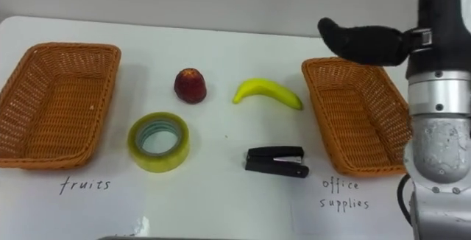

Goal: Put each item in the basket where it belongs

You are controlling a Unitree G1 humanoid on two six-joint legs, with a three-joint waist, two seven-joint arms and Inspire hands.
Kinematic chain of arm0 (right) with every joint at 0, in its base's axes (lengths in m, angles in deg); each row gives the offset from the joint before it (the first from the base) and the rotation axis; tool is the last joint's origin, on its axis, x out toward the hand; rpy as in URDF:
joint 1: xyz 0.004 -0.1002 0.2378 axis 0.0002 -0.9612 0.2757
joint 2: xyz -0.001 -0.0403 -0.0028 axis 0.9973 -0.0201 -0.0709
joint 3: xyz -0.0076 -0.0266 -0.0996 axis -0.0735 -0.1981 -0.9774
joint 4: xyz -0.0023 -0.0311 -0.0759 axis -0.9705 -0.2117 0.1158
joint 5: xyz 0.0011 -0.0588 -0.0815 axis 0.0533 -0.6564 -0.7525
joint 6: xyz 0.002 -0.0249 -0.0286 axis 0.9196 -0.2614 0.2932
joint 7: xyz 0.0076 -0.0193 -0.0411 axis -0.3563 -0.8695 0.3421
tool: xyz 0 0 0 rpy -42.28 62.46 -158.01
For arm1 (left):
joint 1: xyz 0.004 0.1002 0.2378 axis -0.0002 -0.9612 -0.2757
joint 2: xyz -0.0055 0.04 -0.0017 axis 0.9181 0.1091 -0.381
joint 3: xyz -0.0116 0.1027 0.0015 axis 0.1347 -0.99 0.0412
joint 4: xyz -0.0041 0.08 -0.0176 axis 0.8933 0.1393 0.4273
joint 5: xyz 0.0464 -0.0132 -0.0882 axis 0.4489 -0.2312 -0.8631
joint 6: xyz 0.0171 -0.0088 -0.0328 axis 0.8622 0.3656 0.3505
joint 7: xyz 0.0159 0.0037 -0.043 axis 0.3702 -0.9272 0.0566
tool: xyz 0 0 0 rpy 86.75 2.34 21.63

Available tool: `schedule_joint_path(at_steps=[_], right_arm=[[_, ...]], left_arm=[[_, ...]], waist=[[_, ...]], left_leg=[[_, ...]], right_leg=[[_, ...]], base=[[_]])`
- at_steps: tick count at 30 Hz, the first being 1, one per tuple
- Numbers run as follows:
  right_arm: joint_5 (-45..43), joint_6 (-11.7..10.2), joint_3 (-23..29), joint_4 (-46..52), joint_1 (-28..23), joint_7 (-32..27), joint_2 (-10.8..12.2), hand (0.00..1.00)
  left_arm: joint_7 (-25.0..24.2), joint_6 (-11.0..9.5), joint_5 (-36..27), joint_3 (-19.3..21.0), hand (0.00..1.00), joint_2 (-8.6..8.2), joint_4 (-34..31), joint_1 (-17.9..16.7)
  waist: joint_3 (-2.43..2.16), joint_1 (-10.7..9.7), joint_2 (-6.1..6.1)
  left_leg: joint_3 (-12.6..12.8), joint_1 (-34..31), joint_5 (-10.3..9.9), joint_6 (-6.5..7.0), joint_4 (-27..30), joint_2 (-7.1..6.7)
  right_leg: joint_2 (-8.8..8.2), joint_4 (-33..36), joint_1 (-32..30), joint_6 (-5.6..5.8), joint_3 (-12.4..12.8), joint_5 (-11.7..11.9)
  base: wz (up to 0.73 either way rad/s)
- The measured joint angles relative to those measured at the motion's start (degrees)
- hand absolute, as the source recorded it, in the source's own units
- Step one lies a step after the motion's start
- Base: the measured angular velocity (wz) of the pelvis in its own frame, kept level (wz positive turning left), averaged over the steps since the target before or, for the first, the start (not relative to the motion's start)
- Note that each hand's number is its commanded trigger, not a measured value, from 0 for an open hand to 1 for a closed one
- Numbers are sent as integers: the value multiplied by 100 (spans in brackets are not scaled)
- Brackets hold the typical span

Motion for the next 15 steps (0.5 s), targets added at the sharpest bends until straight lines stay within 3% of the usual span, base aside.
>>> schedule_joint_path(at_steps=[8, 12, 15], right_arm=[[-253, 46, -68, -236, 0, 529, -3, 0], [-465, 268, -257, -545, 0, 834, -3, 0], [-506, 317, -260, -624, 0, 980, -3, 0]], left_arm=[[-124, 4, 18, -53, 0, 58, -8, 14], [-133, 55, 20, -103, 0, 121, -5, 75], [-132, 121, 20, -107, 0, 128, -5, 77]], waist=[[-17, -12, -65], [8, 2, -125], [6, 3, -126]], left_leg=[[-120, -79, 1, 2, 103, 0], [-131, -116, -1, 2, 125, -1], [-154, -162, -2, 3, 131, -1]], right_leg=[[-28, 3, 23, 0, -73, 0], [5, -5, 24, -10, -77, 6], [13, -4, 20, -11, -82, 6]], base=[[6], [1], [3]])
